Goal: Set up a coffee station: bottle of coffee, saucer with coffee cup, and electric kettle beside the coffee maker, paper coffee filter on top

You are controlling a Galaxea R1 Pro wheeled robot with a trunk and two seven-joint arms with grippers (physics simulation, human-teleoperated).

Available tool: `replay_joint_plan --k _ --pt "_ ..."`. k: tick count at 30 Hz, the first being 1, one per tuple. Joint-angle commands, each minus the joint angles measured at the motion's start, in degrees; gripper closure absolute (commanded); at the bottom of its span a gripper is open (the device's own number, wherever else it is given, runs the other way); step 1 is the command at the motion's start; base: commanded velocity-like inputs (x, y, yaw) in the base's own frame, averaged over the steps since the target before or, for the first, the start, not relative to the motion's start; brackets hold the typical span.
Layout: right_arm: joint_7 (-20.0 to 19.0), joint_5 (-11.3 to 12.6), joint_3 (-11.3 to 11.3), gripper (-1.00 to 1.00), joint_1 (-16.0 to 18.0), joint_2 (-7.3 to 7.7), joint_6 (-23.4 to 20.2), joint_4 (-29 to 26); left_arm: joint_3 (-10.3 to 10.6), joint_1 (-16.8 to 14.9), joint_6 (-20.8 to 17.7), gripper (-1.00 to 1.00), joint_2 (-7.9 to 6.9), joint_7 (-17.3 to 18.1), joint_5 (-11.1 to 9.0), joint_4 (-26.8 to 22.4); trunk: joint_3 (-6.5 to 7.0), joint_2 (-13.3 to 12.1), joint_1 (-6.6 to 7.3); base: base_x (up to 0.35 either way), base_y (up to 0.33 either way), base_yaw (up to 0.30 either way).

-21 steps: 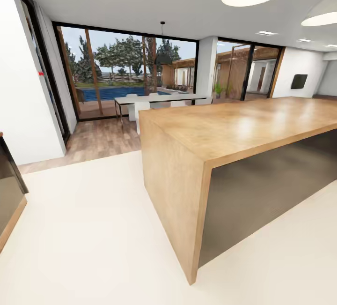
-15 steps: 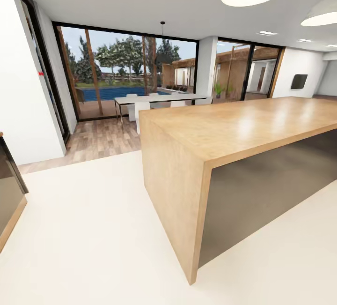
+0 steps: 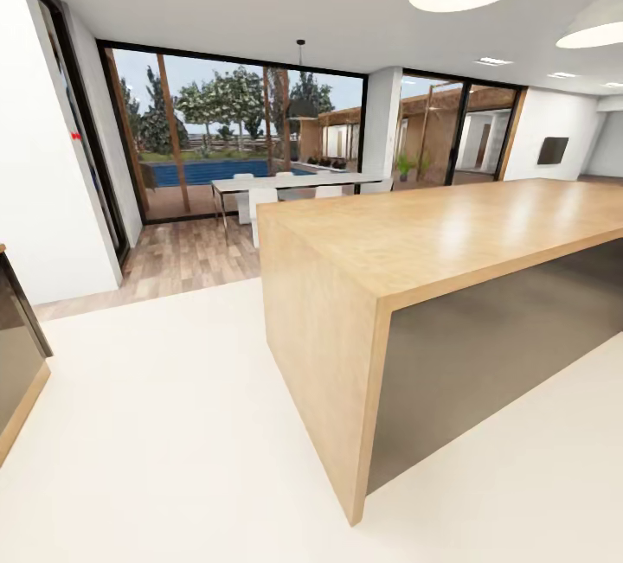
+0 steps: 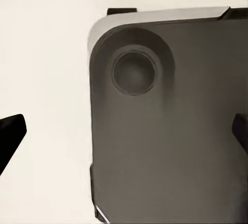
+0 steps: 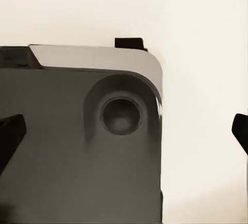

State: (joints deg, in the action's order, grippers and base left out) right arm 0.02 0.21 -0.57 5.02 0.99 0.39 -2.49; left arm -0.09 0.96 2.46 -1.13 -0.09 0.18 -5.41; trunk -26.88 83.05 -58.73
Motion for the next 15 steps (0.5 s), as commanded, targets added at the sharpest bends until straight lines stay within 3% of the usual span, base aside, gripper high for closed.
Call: replay_joint_plan --k 1,4,5,15 --pt "0.04 0.0 -0.18 -1.0 0.07 0.12 0.01 -0.33 0.01 0.02 0.41 -1.0 -0.34 -0.07 0.07 -0.42 -0.05 0.02 0.0 0.0 0.0 0.0" --pt "0.04 0.08 -0.34 -1.0 0.13 0.26 -0.06 -1.3 0.0 0.01 1.37 -1.0 -0.64 -0.13 0.18 -1.39 -0.05 0.02 0.0 0.0 0.0 0.0" --pt "0.04 0.1 -0.34 -1.0 0.14 0.31 -0.1 -19.82 0.0 0.01 4.21 -1.0 -0.73 -0.14 0.21 -23.85 -0.05 0.02 0.0 0.0 0.0 0.0" --pt "-0.01 0.17 -0.17 -1.0 -0.16 1.26 -0.49 -21.89 -0.27 0.0 4.56 -1.0 -0.83 -0.22 0.26 -25.62 -0.05 0.02 0.0 0.0 0.0 -0.002"
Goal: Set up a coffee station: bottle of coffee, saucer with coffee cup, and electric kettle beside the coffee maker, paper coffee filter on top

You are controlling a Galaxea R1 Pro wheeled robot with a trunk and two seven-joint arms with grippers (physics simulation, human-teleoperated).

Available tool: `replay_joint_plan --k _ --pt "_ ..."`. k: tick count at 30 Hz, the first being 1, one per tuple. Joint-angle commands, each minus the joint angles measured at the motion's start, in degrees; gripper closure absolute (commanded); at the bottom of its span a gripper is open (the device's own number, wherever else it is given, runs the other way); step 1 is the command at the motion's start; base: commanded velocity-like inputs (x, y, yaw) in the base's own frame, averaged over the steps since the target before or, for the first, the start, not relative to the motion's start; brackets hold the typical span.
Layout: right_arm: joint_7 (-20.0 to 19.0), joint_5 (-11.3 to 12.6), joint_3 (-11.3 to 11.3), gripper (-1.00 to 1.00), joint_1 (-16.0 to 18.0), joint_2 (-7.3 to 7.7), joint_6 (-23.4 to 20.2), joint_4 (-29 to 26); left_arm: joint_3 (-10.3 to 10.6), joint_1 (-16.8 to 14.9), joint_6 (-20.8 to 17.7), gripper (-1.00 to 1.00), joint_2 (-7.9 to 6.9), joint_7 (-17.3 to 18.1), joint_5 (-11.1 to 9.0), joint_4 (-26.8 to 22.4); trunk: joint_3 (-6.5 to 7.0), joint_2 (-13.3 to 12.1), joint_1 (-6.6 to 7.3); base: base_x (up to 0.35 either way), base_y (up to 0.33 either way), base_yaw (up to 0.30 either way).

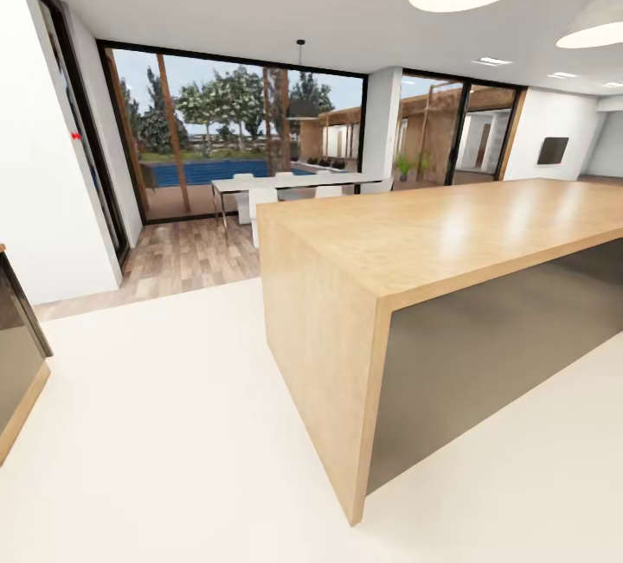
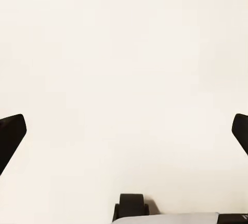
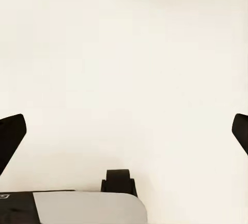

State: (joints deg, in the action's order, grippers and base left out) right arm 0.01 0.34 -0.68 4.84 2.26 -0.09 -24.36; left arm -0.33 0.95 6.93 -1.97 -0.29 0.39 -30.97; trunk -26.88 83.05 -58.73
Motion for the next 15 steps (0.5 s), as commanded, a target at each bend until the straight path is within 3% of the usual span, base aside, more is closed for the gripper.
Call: replay_joint_plan --k 1,15 --pt "-0.02 0.05 -0.06 -1.0 -0.01 0.03 -0.01 -0.04 -0.03 0.02 0.09 -1.0 0.01 -0.02 0.04 -0.08 -0.05 0.03 0.0 0.0 0.0 -0.045" --pt "-0.01 0.1 -0.03 -1.0 -0.15 0.2 0.24 -0.15 -0.1 0.02 0.11 -1.0 0.03 0.02 -0.04 -0.12 -0.05 0.03 0.0 0.0 0.0 -0.201"
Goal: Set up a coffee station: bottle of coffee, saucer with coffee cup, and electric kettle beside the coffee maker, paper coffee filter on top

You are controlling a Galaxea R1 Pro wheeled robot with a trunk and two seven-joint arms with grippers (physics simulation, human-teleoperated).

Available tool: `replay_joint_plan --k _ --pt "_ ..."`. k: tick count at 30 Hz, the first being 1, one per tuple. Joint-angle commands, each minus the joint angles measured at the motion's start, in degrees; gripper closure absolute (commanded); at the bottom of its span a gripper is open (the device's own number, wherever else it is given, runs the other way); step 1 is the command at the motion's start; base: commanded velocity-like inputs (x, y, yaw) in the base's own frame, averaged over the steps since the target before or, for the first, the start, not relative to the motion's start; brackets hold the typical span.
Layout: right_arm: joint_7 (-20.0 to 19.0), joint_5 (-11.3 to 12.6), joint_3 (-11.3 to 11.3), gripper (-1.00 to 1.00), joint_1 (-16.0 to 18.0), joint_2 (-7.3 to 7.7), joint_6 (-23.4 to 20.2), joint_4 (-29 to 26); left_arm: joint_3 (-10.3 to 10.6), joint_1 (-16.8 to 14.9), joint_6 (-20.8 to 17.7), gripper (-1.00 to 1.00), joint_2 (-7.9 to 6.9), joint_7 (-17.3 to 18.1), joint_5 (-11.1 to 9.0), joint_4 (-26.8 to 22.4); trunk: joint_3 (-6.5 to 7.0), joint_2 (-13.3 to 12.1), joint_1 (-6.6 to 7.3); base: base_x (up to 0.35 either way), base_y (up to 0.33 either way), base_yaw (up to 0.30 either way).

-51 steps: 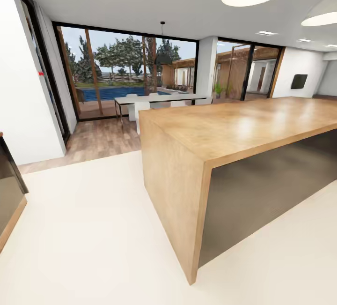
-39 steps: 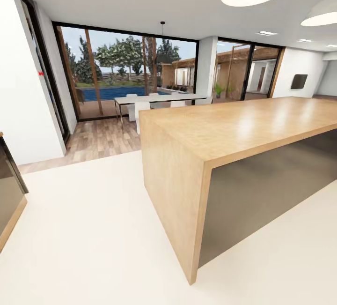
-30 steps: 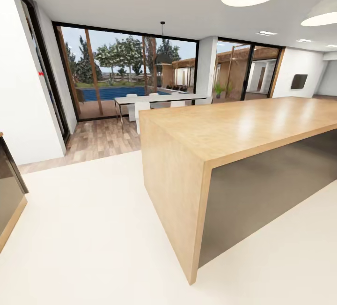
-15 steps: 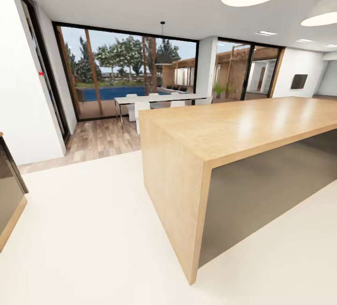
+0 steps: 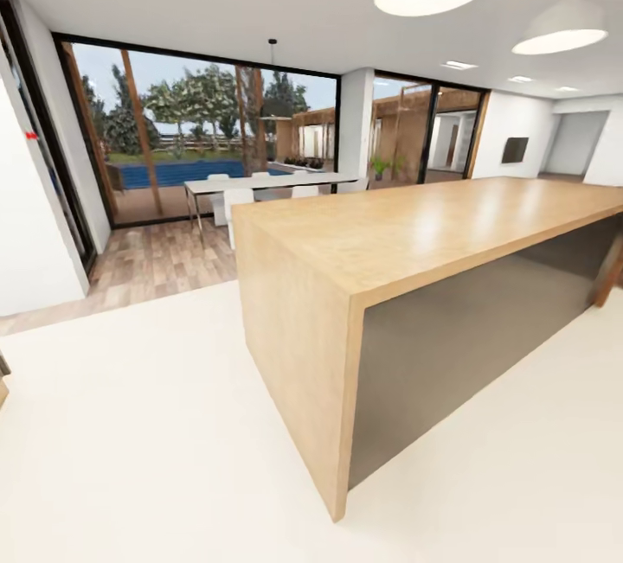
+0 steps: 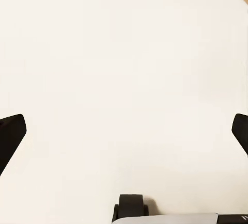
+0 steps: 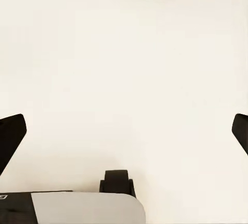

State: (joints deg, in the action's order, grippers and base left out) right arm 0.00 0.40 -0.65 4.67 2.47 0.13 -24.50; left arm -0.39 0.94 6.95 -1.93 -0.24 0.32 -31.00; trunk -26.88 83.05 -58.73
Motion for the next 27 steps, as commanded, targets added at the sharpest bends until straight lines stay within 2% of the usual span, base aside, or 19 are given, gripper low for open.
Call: replay_joint_plan --k 1,27 --pt "0.0 0.01 -0.06 -1.0 0.01 -0.01 0.03 0.0 -0.04 0.03 0.08 -1.0 0.0 -0.02 0.03 -0.09 -0.05 0.03 0.0 0.0 0.0 -0.244" --pt "0.09 -0.04 -0.12 -1.0 0.0 -0.01 -0.04 0.05 0.11 0.03 0.08 -1.0 0.0 -0.02 0.03 -0.03 -0.05 0.03 0.0 0.0 0.0 -0.246"
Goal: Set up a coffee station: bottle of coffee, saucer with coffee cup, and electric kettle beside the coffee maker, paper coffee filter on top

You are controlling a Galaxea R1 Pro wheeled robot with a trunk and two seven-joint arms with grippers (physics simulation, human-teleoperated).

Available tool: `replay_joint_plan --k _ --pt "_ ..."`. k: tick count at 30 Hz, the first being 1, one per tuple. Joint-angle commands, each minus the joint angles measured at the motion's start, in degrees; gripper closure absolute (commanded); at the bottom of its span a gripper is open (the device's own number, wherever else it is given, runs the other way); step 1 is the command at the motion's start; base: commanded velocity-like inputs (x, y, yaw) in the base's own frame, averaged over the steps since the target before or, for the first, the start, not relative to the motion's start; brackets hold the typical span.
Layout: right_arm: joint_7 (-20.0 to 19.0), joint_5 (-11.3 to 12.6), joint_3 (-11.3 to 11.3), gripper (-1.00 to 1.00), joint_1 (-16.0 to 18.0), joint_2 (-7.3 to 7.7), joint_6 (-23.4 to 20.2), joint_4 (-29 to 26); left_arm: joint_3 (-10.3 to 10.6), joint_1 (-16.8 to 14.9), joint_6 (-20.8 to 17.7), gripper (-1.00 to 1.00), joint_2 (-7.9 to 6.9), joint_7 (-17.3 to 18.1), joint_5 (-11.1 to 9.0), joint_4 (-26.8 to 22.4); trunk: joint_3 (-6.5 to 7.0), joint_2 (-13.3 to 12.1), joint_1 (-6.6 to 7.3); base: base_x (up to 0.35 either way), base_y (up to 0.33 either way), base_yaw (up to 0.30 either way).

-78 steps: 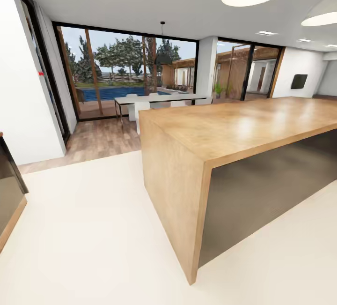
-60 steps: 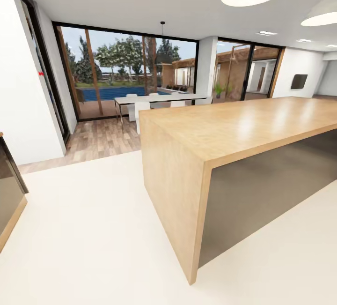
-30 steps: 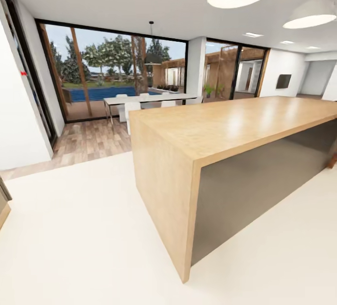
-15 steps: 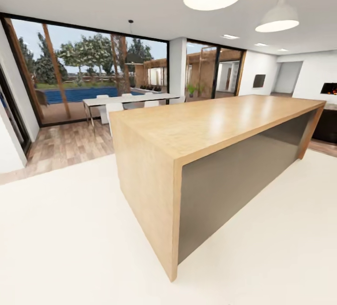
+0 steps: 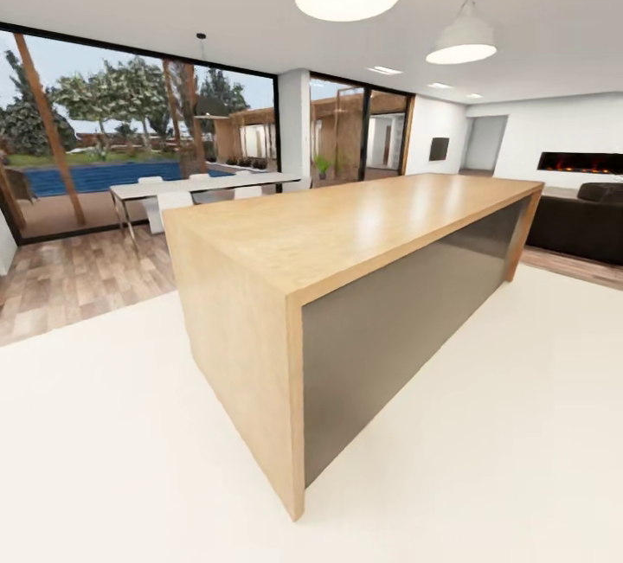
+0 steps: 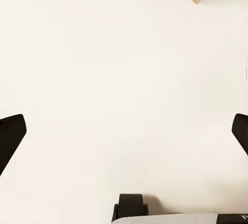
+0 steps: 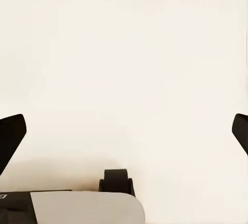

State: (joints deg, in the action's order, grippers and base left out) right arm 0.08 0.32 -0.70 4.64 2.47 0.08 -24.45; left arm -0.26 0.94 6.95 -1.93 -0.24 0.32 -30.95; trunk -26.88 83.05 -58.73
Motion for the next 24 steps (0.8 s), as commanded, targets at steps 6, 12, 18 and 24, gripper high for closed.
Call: replay_joint_plan --k 6,12,18,24 --pt "0.01 0.03 -0.07 -1.0 0.02 -0.01 0.01 -0.01 0.03 0.03 0.08 -1.0 0.0 -0.02 0.04 -0.1 -0.05 0.03 0.0 0.0 0.0 -0.249" --pt "0.01 0.03 -0.09 -1.0 0.02 -0.01 0.01 -0.01 0.08 0.03 0.08 -1.0 0.0 -0.02 0.04 -0.08 -0.05 0.03 0.0 0.0 0.0 -0.25" --pt "0.01 0.03 -0.09 -1.0 0.05 -0.01 0.01 -0.04 0.08 0.03 0.08 -1.0 0.0 -0.02 0.04 -0.07 -0.05 0.03 0.0 0.0 0.0 -0.253" --pt "0.01 0.03 -0.09 -1.0 0.04 -0.01 0.01 -0.07 0.14 0.03 0.08 -1.0 0.0 -0.02 0.04 -0.07 -0.05 0.03 0.0 0.0 0.0 -0.256"
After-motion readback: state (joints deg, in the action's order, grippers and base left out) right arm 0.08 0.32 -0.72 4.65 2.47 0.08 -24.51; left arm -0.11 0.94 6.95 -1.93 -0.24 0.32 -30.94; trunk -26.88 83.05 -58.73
